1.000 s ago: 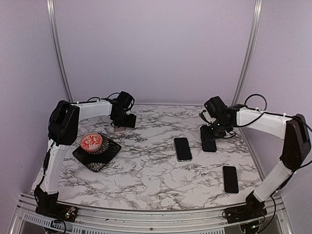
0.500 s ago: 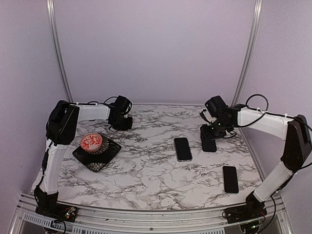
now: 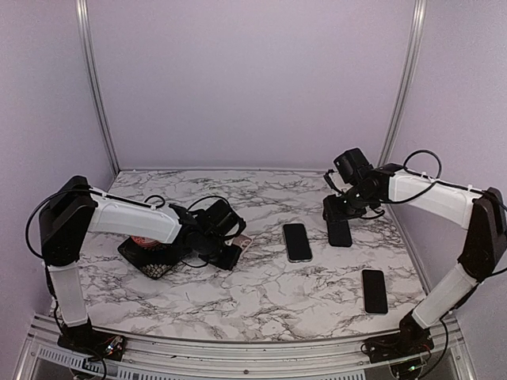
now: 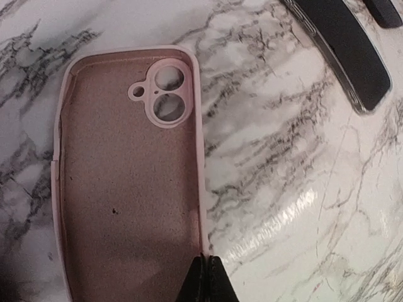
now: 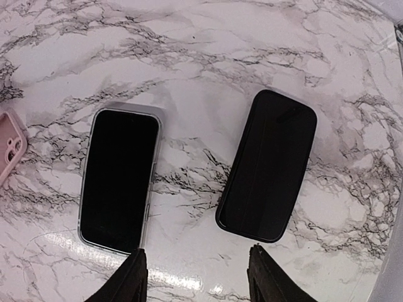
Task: Put the phone into the phone case
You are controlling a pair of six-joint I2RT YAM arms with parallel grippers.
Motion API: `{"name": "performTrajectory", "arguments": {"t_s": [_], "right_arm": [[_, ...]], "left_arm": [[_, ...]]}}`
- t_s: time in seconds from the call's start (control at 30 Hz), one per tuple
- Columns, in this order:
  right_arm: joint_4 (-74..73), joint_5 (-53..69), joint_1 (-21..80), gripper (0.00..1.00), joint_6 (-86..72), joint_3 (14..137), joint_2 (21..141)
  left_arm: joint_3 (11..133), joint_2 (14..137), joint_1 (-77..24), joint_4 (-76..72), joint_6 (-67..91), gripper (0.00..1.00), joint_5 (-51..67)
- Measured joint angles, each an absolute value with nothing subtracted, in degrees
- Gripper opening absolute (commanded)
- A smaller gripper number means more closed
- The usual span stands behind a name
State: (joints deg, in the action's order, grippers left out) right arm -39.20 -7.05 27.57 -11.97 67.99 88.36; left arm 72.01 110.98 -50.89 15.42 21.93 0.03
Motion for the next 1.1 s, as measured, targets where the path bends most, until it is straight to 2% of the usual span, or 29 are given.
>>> {"name": "performTrajectory", "arguments": {"t_s": [0.17, 0.4, 0.5, 0.57, 0.63, 0.77, 0.8, 0.87, 1.0, 1.1], "right_arm": [[-39.0, -6.5, 29.1, 0.53, -11.6, 72.8, 89.4], [-38.0, -6.6, 36.0, 0.53, -13.2, 73.4, 89.4], [-36.8, -6.5, 39.9, 0.53, -15.0, 71.7, 89.3], [-35.9, -6.0, 42.2, 0.52, -16.5, 69.2, 89.3], [-35.4, -5.3, 44.2, 0.51, -18.0, 66.7, 89.3], [-35.1, -4.1, 46.9, 0.45, -21.0, 63.5, 89.3], [-34.7, -3.9, 47.4, 0.41, -21.5, 63.3, 89.4], [-32.9, -3.0, 49.2, 0.28, -23.1, 62.4, 89.7], [-28.7, 0.2, 53.5, 0.07, -25.8, 61.1, 93.5], [-26.3, 2.0, 55.0, 0.03, -27.2, 61.1, 98.8]], "left_arm": [[64.4, 107.5, -56.9, 14.8, 24.1, 0.00, -1.5], [62.4, 105.3, -64.4, 14.6, 24.8, 0.00, -1.9], [62.4, 105.3, -66.6, 14.7, 24.1, 0.12, -1.3], [62.5, 105.3, -66.7, 14.8, 23.5, 0.30, -0.9], [62.8, 105.3, -66.6, 14.9, 22.9, 0.42, -0.4], [64.1, 105.1, -66.3, 15.3, 21.5, 0.57, 1.3], [64.4, 104.7, -66.3, 15.4, 21.1, 0.58, 1.7], [64.8, 102.1, -66.1, 15.7, 20.0, 0.55, 1.2], [64.5, 93.7, -62.2, 16.2, 18.7, 0.38, -1.0], [63.0, 91.4, -56.4, 16.1, 19.0, 0.28, -2.9]]}}
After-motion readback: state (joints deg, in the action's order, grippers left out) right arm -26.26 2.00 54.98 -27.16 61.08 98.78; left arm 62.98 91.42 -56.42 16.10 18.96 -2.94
